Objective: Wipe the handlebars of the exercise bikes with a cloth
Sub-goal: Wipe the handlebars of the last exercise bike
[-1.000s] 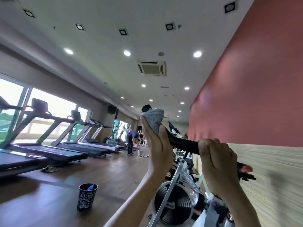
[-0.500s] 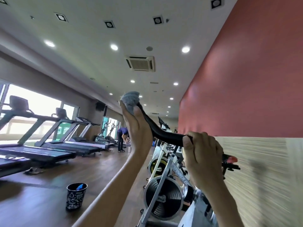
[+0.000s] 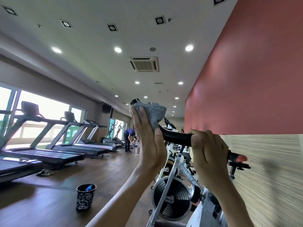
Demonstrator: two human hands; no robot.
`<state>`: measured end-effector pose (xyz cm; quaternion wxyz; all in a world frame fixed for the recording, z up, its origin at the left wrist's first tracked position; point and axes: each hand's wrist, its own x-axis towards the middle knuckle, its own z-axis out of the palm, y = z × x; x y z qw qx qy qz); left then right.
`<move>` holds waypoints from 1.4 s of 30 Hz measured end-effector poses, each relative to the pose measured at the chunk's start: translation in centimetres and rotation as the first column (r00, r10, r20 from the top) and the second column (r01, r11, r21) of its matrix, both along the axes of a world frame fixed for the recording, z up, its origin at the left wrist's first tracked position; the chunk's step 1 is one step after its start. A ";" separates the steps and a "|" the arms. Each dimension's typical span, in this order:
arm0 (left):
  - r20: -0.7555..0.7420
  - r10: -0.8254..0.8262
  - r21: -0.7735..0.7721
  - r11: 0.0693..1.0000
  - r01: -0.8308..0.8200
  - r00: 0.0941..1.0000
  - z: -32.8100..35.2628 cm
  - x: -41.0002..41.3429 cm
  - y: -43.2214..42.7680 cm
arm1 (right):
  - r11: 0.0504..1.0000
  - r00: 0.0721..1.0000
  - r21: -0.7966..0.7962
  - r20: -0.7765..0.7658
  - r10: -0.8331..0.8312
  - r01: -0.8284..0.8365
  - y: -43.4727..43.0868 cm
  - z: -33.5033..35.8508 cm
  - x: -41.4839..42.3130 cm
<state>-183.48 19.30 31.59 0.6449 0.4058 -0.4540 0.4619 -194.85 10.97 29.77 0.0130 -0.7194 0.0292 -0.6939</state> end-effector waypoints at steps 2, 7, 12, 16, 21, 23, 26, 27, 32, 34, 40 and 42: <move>0.052 0.155 0.092 0.983 -0.159 0.987 0.3 1.0 1.4 | 0.999 0.999 -0.017 -0.014 0.048 -0.049 -0.3 0.0 -0.4; 0.279 0.288 0.467 0.793 -0.391 0.916 1.5 1.5 6.7 | 0.996 0.995 -0.014 -0.054 0.082 -0.083 -0.6 -0.2 -1.2; 0.551 0.270 0.554 0.590 -0.588 0.790 5.2 5.0 11.0 | 0.998 0.998 0.000 -0.017 0.065 -0.065 0.2 -0.1 -0.9; 0.588 0.303 0.478 0.618 -0.624 0.750 6.4 5.8 11.2 | 0.999 0.999 0.005 -0.029 0.040 -0.040 0.4 0.0 -1.0; 0.623 0.295 0.393 0.683 -0.615 0.725 4.9 2.3 8.3 | 0.994 0.998 0.108 -0.048 0.041 -0.036 1.5 1.0 -1.1; 0.598 0.289 0.396 0.705 -0.589 0.748 4.3 1.6 7.0 | 0.990 0.997 0.142 -0.074 -0.002 0.012 1.6 1.2 -1.0; 0.587 0.293 0.377 0.726 -0.575 0.755 4.0 2.3 6.8 | 0.984 0.992 0.144 -0.090 -0.091 0.103 1.5 1.0 -0.8; 0.594 0.295 0.373 0.723 -0.581 0.748 3.9 2.6 6.9 | 0.982 0.990 0.147 -0.092 -0.105 0.118 1.5 1.0 -0.7; 0.517 0.377 0.356 0.722 -0.593 0.769 3.6 4.1 8.0 | 0.977 0.989 0.167 -0.090 -0.114 0.128 2.2 1.0 -0.4; 0.450 0.450 0.326 0.722 -0.611 0.772 3.7 4.9 8.1 | 0.975 0.979 0.085 -0.013 -0.205 0.206 2.9 0.7 -0.2; 0.484 0.465 0.314 0.699 -0.643 0.742 3.7 5.7 8.1 | 0.922 0.936 -0.169 0.119 -0.332 0.348 6.0 -0.5 2.8; 0.477 0.452 0.313 0.713 -0.627 0.753 3.7 5.8 8.2 | 0.937 0.936 -0.077 0.114 -0.332 0.342 6.4 -0.8 3.9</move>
